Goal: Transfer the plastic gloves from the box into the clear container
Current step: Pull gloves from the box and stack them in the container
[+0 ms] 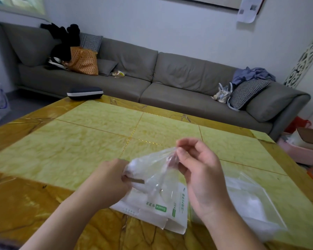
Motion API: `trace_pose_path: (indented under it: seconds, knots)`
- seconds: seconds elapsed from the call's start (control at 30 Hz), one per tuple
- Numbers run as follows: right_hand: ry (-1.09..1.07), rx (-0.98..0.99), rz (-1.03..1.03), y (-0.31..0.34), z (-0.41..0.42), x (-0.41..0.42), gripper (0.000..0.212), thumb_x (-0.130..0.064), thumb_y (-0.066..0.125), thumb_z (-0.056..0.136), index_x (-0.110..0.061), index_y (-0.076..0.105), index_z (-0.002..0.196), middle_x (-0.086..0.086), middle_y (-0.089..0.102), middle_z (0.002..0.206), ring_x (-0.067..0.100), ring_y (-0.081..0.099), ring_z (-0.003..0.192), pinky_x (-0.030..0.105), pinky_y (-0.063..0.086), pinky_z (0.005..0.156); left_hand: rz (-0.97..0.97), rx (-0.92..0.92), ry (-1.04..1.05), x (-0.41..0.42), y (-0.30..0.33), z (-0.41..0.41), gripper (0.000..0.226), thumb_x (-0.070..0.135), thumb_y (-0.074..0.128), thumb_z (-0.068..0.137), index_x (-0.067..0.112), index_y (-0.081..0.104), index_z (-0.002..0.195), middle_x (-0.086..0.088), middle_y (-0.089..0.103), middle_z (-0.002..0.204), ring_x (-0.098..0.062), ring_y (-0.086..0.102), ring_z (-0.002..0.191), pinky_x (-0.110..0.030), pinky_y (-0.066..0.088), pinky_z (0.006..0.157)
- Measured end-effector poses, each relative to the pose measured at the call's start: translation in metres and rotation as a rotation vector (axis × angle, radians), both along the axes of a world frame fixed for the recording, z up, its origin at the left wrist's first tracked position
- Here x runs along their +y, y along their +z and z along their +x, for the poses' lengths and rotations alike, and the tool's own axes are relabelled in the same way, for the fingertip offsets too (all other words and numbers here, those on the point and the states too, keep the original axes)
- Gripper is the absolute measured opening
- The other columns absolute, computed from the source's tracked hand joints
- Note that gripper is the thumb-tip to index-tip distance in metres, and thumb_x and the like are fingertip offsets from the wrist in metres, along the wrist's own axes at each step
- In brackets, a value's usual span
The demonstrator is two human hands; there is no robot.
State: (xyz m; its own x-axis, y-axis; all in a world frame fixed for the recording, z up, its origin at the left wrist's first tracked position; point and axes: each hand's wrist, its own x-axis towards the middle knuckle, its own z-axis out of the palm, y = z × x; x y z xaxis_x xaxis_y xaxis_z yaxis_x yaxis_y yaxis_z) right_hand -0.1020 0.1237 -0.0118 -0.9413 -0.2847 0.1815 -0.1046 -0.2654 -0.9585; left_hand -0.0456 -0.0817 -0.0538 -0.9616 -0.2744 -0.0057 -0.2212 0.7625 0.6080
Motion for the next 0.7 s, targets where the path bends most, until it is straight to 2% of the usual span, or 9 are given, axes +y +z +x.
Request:
trace_pose_path:
  seconds: [0.1,0.17,0.2,0.27,0.33,0.5,0.6,0.63,0.7]
  knots:
    - [-0.098,-0.044,-0.041,0.007,-0.002,0.008,0.016,0.003,0.059,0.101,-0.006,0.070,0.107,0.014,0.068,0.085,0.026,0.066,0.069,0.036,0.059,0.061,0.383,0.121,-0.008,0.007,0.022,0.004,0.017,0.015,0.062,0.096,0.014,0.073,0.082,0.003,0.073,0.070,-0.008,0.068,0.062,-0.026,0.052,0.054]
    - [-0.177,-0.058,0.010,0.005,-0.001,0.010,0.012,0.000,0.063,0.100,-0.007,0.071,0.105,0.020,0.067,0.089,0.028,0.066,0.063,0.037,0.058,0.054,0.818,0.152,-0.045,0.014,0.038,0.007,0.027,0.021,0.055,0.103,0.016,0.081,0.096,-0.003,0.079,0.094,-0.022,0.075,0.094,-0.026,0.059,0.068]
    - [-0.212,-0.066,0.035,0.003,0.000,0.011,0.010,-0.001,0.066,0.099,-0.008,0.071,0.103,0.022,0.067,0.090,0.028,0.065,0.060,0.037,0.057,0.052,1.012,0.166,-0.094,0.019,0.044,0.009,0.033,0.026,0.050,0.104,0.014,0.081,0.103,-0.012,0.078,0.105,-0.033,0.071,0.106,-0.033,0.060,0.078]
    - [-0.262,-0.071,0.085,-0.001,0.002,0.011,0.008,-0.004,0.068,0.099,-0.010,0.072,0.100,0.024,0.066,0.091,0.028,0.064,0.054,0.036,0.055,0.047,1.220,0.156,-0.171,0.026,0.050,0.014,0.056,0.048,0.040,0.101,0.009,0.077,0.114,-0.023,0.073,0.116,-0.041,0.067,0.113,-0.048,0.052,0.093]
    - [-0.284,-0.068,0.128,-0.002,0.007,0.011,0.006,-0.006,0.068,0.100,-0.010,0.071,0.099,0.025,0.067,0.094,0.028,0.064,0.049,0.035,0.053,0.044,1.280,0.144,-0.210,0.032,0.048,0.016,0.080,0.067,0.029,0.098,0.005,0.075,0.117,-0.027,0.070,0.118,-0.042,0.068,0.113,-0.054,0.047,0.098]
    - [-0.377,-0.072,0.240,-0.001,0.022,0.014,0.008,-0.010,0.064,0.101,-0.012,0.068,0.096,0.005,0.070,0.095,0.033,0.069,0.049,0.037,0.052,0.042,1.346,0.163,-0.261,0.045,0.048,0.017,0.099,0.083,0.041,0.079,0.000,0.066,0.128,-0.031,0.066,0.123,-0.048,0.065,0.116,-0.062,0.048,0.101]
    - [-0.385,-0.095,0.266,0.004,0.029,0.021,0.008,-0.012,0.062,0.103,-0.013,0.066,0.096,0.002,0.069,0.095,0.033,0.072,0.052,0.045,0.057,0.046,1.175,0.229,-0.155,0.057,0.048,0.016,0.070,0.060,0.057,0.089,-0.001,0.065,0.121,-0.024,0.072,0.116,-0.038,0.071,0.107,-0.055,0.053,0.094]
    - [-0.356,-0.095,0.288,0.006,0.030,0.025,0.008,-0.015,0.062,0.103,-0.014,0.065,0.096,0.002,0.070,0.095,0.032,0.073,0.053,0.048,0.058,0.048,1.104,0.264,-0.096,0.061,0.048,0.014,0.051,0.043,0.065,0.093,-0.004,0.067,0.113,-0.023,0.074,0.111,-0.035,0.074,0.100,-0.052,0.057,0.089]
    - [-0.280,-0.031,0.460,0.008,0.026,0.035,0.010,-0.029,0.065,0.101,-0.021,0.066,0.097,-0.003,0.072,0.093,0.022,0.076,0.060,0.049,0.062,0.056,1.007,0.285,0.025,0.063,0.046,0.013,0.020,0.010,0.064,0.097,-0.009,0.069,0.100,-0.025,0.075,0.098,-0.036,0.076,0.086,-0.044,0.064,0.073]
